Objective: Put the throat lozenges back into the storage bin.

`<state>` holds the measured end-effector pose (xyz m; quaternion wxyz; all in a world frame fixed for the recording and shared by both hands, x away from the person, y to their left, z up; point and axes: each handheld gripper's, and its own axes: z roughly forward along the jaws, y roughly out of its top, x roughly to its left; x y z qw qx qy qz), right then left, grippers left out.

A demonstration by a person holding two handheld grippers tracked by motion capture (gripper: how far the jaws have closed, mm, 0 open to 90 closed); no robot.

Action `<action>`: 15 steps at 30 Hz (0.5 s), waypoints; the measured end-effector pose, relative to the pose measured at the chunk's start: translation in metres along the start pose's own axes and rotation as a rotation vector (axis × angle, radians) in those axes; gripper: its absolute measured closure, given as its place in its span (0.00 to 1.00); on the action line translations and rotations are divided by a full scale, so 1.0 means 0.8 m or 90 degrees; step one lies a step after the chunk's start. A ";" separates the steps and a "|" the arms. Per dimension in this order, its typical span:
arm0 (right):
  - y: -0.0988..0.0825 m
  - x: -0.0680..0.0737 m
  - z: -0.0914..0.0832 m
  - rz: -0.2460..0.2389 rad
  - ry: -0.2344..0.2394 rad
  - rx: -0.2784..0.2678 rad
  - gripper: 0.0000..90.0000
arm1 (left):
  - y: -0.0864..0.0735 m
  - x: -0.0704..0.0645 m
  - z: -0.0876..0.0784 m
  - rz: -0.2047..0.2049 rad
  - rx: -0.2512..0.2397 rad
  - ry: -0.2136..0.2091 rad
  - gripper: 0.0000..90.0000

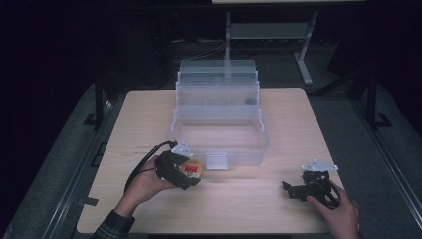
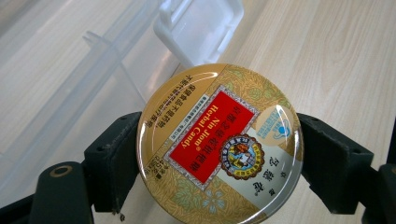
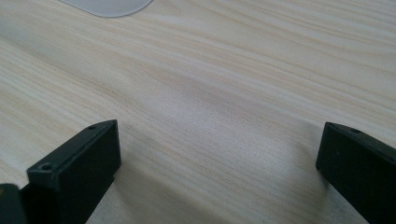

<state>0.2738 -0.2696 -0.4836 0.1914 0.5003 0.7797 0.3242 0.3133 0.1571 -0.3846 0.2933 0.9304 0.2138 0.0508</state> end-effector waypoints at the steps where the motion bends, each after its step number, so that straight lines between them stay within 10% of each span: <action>1: 0.000 0.000 0.000 0.000 0.000 0.000 0.00 | 0.001 0.000 -0.001 0.001 0.001 0.001 0.22; 15: 0.000 0.000 0.000 0.000 0.000 0.000 0.00 | 0.016 0.003 -0.012 0.004 -0.003 -0.001 0.22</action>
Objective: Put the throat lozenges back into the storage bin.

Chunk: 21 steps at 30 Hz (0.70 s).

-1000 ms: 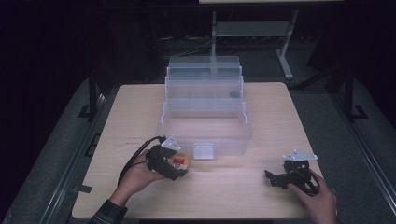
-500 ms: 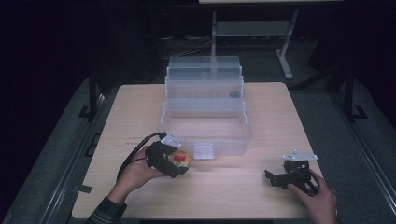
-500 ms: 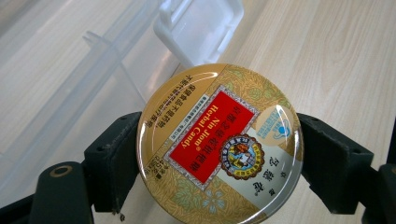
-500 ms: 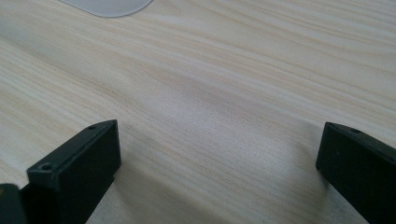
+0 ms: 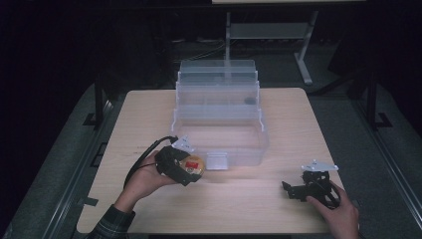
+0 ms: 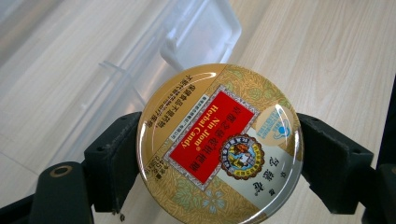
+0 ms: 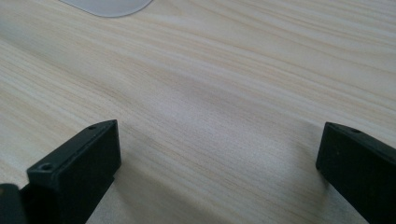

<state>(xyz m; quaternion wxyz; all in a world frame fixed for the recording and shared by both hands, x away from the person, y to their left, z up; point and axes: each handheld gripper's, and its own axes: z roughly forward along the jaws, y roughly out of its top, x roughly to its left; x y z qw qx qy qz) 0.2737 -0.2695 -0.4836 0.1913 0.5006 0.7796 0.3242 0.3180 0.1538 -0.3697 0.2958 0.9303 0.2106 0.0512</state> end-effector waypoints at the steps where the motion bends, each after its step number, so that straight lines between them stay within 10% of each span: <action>1: 0.000 0.000 0.000 0.000 0.000 0.000 0.00 | 0.001 0.000 -0.001 0.001 0.000 0.000 0.22; 21: 0.000 0.000 0.000 -0.001 0.001 -0.001 0.00 | 0.027 0.019 -0.021 0.002 -0.004 0.013 0.22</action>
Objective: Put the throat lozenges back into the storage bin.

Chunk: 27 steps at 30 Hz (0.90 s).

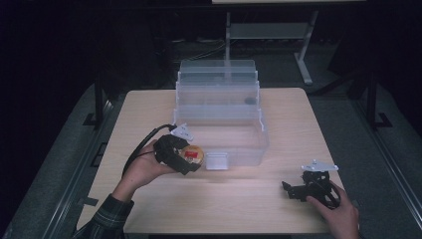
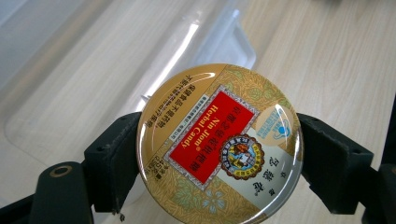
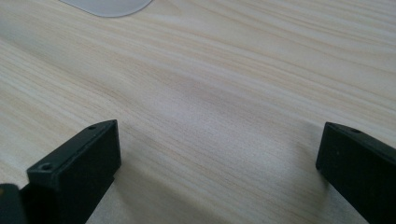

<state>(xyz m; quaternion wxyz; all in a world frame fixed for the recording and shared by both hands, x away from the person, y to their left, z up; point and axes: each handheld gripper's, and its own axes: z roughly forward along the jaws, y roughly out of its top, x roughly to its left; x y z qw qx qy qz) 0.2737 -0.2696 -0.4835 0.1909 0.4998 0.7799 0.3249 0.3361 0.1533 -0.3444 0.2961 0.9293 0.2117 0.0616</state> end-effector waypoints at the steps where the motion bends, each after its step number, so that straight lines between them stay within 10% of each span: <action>1: 0.000 0.000 0.000 0.000 0.000 0.000 0.00 | 0.001 0.001 -0.001 0.001 -0.002 0.003 0.22; 27: 0.000 0.000 0.000 0.000 -0.001 0.000 0.00 | 0.018 0.034 -0.007 -0.029 -0.004 0.041 0.22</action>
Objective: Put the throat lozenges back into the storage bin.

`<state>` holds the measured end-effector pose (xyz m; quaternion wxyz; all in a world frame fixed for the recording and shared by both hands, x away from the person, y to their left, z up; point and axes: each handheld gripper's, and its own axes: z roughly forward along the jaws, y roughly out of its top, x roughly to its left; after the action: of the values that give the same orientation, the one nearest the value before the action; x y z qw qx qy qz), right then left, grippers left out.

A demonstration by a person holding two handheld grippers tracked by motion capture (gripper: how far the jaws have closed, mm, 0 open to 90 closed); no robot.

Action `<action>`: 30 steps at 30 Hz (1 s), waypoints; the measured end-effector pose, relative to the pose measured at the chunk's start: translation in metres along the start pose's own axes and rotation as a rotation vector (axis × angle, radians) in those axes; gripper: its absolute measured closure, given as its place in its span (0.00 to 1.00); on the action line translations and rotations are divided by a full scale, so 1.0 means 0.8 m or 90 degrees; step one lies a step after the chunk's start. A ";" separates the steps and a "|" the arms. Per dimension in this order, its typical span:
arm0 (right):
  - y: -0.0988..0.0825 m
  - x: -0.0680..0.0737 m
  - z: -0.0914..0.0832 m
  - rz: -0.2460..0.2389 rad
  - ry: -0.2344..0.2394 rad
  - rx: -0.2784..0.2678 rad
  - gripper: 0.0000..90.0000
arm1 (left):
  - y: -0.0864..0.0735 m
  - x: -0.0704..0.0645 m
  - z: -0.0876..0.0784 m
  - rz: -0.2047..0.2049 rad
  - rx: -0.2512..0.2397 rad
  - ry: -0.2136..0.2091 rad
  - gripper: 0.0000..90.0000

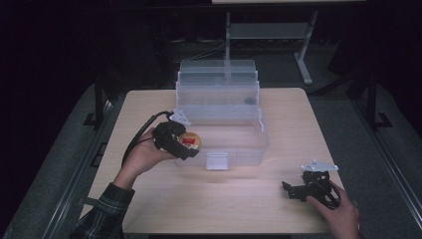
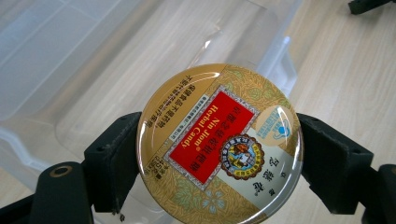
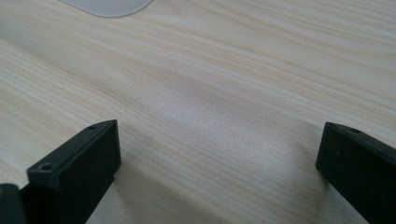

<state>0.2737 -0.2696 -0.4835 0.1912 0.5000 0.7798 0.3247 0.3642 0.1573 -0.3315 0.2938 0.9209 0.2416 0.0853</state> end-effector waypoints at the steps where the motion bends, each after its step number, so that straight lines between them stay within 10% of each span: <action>1: 0.000 0.000 0.000 0.000 0.000 0.000 0.00 | 0.001 0.002 0.000 0.001 0.003 0.001 0.22; 30: 0.000 0.000 0.000 0.000 -0.001 0.000 0.00 | -0.005 0.051 0.015 -0.063 0.020 0.027 0.22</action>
<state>0.2738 -0.2695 -0.4836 0.1913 0.5005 0.7796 0.3243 0.4013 0.1745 -0.3431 0.2781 0.9102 0.2946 0.0866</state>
